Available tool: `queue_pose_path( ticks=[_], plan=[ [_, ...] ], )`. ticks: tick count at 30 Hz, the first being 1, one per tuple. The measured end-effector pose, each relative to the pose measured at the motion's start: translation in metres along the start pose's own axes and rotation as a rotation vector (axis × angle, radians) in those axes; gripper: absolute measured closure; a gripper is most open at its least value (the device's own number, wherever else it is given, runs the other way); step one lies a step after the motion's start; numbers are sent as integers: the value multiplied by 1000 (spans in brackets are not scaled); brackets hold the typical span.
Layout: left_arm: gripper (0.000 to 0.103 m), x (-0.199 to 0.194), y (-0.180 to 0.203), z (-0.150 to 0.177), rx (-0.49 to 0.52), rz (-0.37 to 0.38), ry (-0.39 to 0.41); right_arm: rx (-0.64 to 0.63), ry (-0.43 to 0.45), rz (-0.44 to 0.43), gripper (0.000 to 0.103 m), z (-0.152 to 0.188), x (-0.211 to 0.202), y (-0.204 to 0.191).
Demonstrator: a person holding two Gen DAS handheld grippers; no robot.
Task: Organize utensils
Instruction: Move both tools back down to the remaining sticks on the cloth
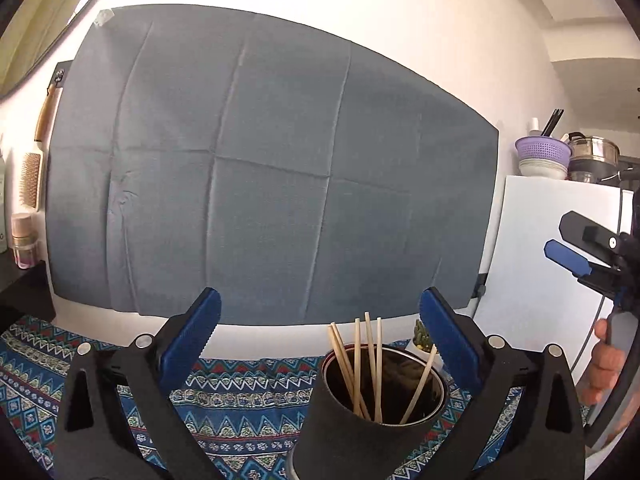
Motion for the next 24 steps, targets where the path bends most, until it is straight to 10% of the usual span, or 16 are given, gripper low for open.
queue_pose_path(
  ticks=[11, 24],
  plan=[
    [6, -38, -17, -15, -71, -54, 119, 46, -23, -50, 8, -5, -16, -10],
    [6, -45, -2, 38, -70, -60, -146, -40, -386, -120, 8, 71, -37, -39]
  ],
)
Point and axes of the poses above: each gripper's, at about its wrist camera, not at the fingertips, and x roughly the way its jaws point, y to its right, z to its underside, the point moved 10 cm from there along x, roughly the way its jaws point, and after that the axes turned 15 degrees about z, right-handed, at the moved point
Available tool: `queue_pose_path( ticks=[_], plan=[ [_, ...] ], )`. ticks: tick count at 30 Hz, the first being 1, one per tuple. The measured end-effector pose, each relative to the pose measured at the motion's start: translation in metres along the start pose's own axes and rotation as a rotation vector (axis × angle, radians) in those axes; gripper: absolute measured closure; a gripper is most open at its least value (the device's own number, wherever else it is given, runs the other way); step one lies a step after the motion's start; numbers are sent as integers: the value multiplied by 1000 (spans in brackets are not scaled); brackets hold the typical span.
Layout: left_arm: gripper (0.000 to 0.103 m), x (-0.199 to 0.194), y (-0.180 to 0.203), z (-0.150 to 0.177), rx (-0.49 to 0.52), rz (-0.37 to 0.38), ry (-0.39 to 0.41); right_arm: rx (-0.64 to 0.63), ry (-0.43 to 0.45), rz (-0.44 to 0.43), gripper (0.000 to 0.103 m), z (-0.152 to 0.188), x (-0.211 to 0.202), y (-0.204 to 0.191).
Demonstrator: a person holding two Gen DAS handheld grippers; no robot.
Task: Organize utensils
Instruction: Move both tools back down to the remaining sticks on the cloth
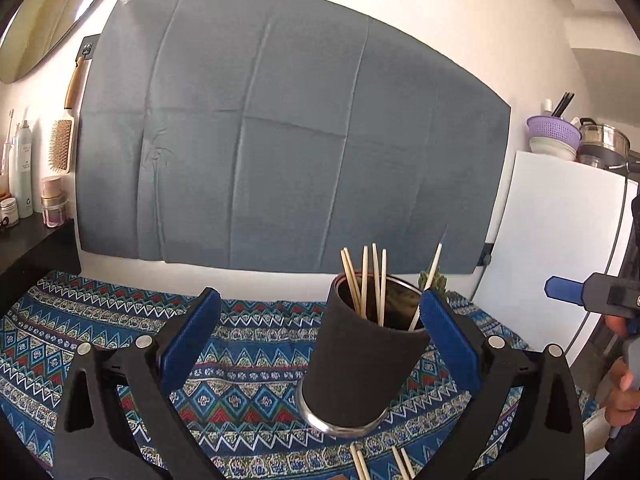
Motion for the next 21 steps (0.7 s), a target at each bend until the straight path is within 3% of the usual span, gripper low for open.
queue_pose_path(
  ticks=[9, 11, 21],
  plan=[
    [6, 3, -1, 67, 70, -79, -269, -68, -132, 141, 8, 66, 15, 8],
    [6, 8, -5, 82, 50, -85, -340, -49, -173, 145, 8, 79, 22, 13],
    [6, 21, -12, 133, -52, -74, -543, -41, -391, 242, 8, 142, 58, 38]
  ],
)
Point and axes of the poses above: each gripper's, at about its wrist camera, not at the fingertips, and x roughly the way its jaws point, y to its right, z to its underside, the point moved 10 cm from there along x, roughly the way its jaws point, and after that the axes turned 15 degrees about z, right-handed, at the moved point
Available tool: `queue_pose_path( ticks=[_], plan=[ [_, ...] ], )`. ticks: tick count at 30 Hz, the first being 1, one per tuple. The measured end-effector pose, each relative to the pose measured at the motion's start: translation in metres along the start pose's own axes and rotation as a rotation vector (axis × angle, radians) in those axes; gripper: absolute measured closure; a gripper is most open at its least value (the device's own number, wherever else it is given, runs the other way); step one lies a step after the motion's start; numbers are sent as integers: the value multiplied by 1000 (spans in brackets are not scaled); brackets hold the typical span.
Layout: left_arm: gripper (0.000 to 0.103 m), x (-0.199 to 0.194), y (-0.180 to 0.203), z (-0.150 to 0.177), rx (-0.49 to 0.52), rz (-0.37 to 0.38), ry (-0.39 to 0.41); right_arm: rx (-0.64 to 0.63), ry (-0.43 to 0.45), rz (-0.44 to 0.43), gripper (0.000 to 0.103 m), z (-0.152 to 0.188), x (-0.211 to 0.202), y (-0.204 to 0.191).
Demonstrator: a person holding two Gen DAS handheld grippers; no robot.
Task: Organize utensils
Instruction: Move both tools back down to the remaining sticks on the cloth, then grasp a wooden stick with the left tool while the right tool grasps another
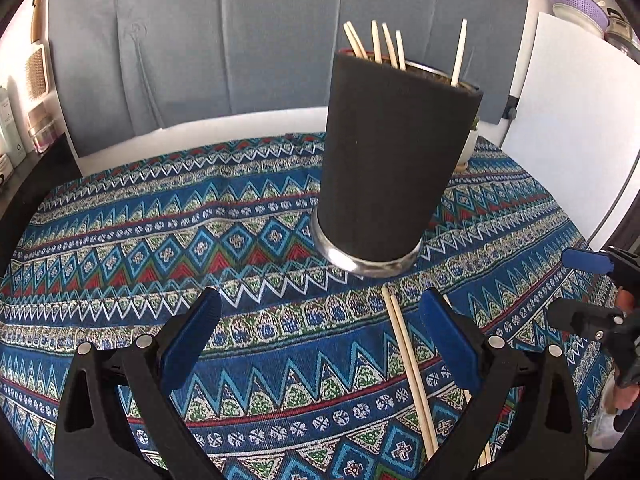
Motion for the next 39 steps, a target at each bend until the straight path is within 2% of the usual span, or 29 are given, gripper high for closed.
queue_pose_path(
  ticks=[8, 15, 19, 27, 34, 39],
  plan=[
    [6, 27, -5, 24, -32, -25, -154, -34, -160, 50, 8, 34, 44, -2],
    [6, 45, -2, 41, -92, 9, -286, -72, -224, 52, 8, 52, 58, -4],
    [6, 52, -3, 47, -104, 3, -325, -94, -213, 68, 8, 52, 59, -4],
    [6, 59, -1, 46, -81, -25, -323, -103, -205, 61, 8, 49, 60, -13],
    [6, 58, -2, 46, -88, -25, -324, -160, -154, 110, 8, 53, 62, -30],
    [5, 62, 3, 45, -55, -32, -306, -193, -112, 143, 8, 53, 59, -32]
  ],
)
Point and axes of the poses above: each gripper's, at about its wrist camera, not at the fingertips, and x roughly the way its jaws point, y to its right, z to its underside, the point moved 10 cm from there along x, roughly the way its jaws point, and after that the axes turned 15 degrees about z, right-handed, at the moved point
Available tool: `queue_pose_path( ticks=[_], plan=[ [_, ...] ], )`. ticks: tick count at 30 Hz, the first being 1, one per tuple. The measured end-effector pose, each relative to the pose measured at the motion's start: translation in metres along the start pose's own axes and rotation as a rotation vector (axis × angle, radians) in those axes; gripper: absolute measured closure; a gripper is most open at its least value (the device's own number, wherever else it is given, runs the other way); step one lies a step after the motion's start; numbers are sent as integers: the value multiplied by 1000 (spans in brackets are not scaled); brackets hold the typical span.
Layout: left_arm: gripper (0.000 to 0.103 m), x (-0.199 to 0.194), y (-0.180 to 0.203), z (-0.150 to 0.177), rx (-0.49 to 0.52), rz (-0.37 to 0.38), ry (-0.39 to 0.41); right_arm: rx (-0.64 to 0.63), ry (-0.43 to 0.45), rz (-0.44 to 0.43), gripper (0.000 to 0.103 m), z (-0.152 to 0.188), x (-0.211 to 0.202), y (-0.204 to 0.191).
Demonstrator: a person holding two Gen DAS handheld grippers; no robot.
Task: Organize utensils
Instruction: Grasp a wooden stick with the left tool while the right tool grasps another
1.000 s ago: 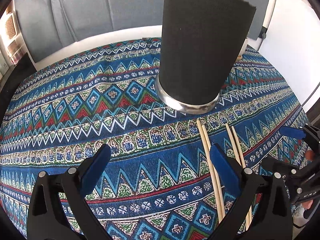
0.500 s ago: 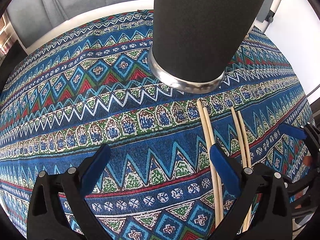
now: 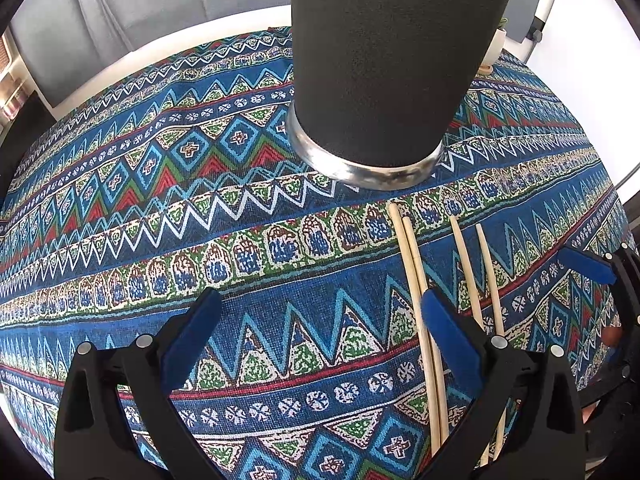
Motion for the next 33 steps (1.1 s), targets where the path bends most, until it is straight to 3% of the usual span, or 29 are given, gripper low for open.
queue_pose_path(
  ticks=[4, 9, 16, 26, 29, 31, 32, 33],
  plan=[
    [4, 5, 6, 1, 27, -31, 5, 27, -2, -36, 7, 3, 0, 6],
    [4, 5, 6, 3, 87, -2, 29, 11, 36, -55, 7, 6, -2, 7],
    [4, -5, -5, 7, 169, 33, 135, -11, 57, -74, 7, 11, -5, 9],
    [5, -9, -9, 14, 156, 18, 144, 10, -9, -51, 7, 9, -3, 8],
    [10, -11, -5, 12, 181, 34, 148, 6, -11, -51, 8, 9, -2, 8],
    [27, -15, 3, 17, 208, 53, 148, 3, -7, -49, 12, 9, -2, 9],
    [33, -17, 8, 19, 226, 64, 141, -4, 0, -54, 28, 8, -4, 8],
    [46, -18, 12, 21, 242, 76, 134, -15, 13, -62, 55, 8, -8, 8]
  ],
)
Point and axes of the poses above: each gripper's, at about its wrist camera, not at the fingertips, and x roughly the way its jaws point, y to its right, z to its underside, the point moved 10 cm from there along x, roughly the way its jaws point, and after that the axes turned 15 degrees about z, right-handed, at the moved point
